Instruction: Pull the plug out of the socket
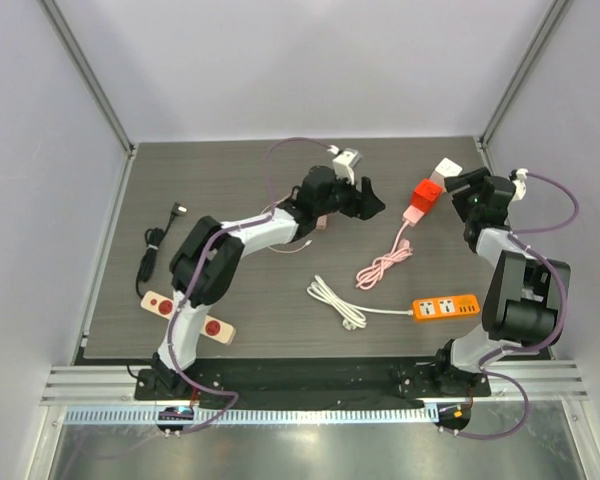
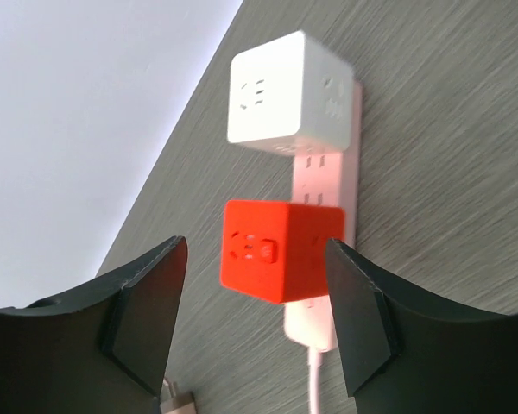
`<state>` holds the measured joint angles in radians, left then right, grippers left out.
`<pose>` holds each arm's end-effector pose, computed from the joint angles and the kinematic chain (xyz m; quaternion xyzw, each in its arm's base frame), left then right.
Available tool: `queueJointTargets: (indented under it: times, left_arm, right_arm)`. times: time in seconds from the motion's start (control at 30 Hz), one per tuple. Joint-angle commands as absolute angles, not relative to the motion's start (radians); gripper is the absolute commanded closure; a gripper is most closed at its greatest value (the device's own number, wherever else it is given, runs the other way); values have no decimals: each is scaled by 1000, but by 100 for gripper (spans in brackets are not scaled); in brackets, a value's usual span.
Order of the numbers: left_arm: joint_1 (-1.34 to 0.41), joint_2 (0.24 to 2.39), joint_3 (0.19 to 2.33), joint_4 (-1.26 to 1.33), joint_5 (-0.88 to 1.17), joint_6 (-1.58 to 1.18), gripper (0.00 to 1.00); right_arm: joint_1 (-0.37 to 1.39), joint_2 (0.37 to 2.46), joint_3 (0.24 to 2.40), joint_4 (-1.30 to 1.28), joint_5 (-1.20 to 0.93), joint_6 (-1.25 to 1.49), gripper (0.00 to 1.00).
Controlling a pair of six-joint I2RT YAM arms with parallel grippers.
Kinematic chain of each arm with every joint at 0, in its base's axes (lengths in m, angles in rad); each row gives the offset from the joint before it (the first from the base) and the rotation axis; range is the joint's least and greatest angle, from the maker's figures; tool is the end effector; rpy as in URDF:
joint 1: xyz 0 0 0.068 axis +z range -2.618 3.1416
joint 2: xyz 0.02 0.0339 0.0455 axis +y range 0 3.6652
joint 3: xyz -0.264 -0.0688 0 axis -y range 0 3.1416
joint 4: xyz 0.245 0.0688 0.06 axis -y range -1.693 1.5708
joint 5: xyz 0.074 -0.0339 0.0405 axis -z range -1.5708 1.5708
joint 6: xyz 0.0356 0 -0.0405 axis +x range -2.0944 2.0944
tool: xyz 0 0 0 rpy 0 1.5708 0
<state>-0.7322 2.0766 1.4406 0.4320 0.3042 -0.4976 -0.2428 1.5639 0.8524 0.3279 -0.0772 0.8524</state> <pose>0.3546 -0.3331 0.2253 0.1847 0.7500 -0.4560 0.4420 0.3350 -0.0801 0.2220 0.4128 0.7184 0.1983 0.5236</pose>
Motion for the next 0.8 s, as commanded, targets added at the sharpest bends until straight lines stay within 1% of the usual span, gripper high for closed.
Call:
queueJointTargets:
  times: [0.0, 0.03, 0.07, 0.13, 0.2, 0.27, 0.4, 0.6, 0.77]
  left_arm:
    - [-793, 2201, 1635, 237, 289, -425, 28]
    - [-816, 2236, 1738, 194, 281, -417, 29]
    - [-827, 2267, 1787, 119, 276, -411, 29]
    - [-847, 2351, 1891, 78, 264, -396, 31]
    - [-862, 2411, 1937, 61, 265, -399, 35]
    - [-873, 2445, 1954, 63, 268, -411, 36]
    - [-871, 2523, 2011, 57, 272, -434, 43]
    - [-871, 2609, 2109, 3, 249, -454, 45]
    - [-871, 2591, 2076, -15, 203, -460, 47]
  right_arm:
    - [-302, 1519, 798, 468, -118, 822, 30]
    - [-319, 1513, 773, 478, -118, 815, 29]
    - [-328, 1513, 767, 477, -115, 804, 29]
    - [-348, 1522, 753, 471, -115, 779, 29]
    - [-379, 1534, 747, 474, -132, 775, 30]
    - [-409, 1555, 732, 498, -149, 779, 29]
    - [-433, 1588, 727, 544, -210, 801, 29]
    - [-433, 1620, 730, 597, -259, 814, 30]
    - [-433, 1641, 723, 641, -294, 838, 30]
